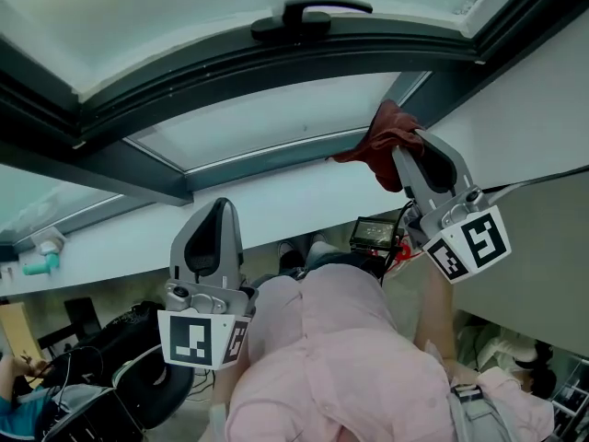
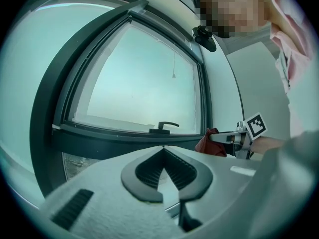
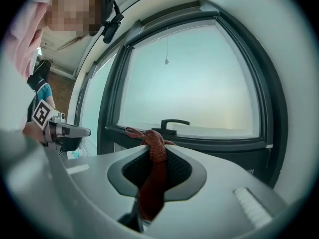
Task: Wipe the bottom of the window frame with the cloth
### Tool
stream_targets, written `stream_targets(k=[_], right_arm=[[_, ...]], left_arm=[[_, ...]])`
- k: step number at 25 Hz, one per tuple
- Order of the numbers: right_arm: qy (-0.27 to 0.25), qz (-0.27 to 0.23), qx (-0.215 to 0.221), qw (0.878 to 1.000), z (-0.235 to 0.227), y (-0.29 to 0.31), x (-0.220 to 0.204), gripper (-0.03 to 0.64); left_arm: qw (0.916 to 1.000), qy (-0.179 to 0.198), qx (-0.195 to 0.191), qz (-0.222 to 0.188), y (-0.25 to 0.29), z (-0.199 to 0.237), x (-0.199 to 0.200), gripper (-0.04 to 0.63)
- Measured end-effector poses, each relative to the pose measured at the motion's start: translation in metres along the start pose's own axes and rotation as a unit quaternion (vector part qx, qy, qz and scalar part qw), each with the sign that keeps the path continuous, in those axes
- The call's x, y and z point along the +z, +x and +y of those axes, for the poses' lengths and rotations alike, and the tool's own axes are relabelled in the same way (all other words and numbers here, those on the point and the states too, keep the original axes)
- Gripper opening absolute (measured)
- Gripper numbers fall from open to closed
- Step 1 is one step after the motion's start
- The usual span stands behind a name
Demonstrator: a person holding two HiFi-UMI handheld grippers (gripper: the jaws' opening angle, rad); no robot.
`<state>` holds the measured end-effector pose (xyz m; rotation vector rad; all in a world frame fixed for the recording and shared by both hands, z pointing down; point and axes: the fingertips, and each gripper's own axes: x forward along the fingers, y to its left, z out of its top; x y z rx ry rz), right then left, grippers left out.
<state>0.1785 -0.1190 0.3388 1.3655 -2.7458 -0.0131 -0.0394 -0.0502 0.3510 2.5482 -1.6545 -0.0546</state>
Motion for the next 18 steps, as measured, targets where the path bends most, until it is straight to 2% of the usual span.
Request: stream_targets(k=[8, 18], right_arm=[[-0.017, 0.018, 0.019, 1.0, 0.029, 0.015, -0.002, 0.063], [-0.018, 0.022, 0.025, 0.999, 0.04, 0.024, 0.003, 0.063]], left_arm=[[1.0, -0.006, 0.001, 0.002, -0.011, 0.011, -0.004, -0.003], [0.9999, -0.017, 0.0, 0.0, -0.017, 0.024, -0.006, -0.003]])
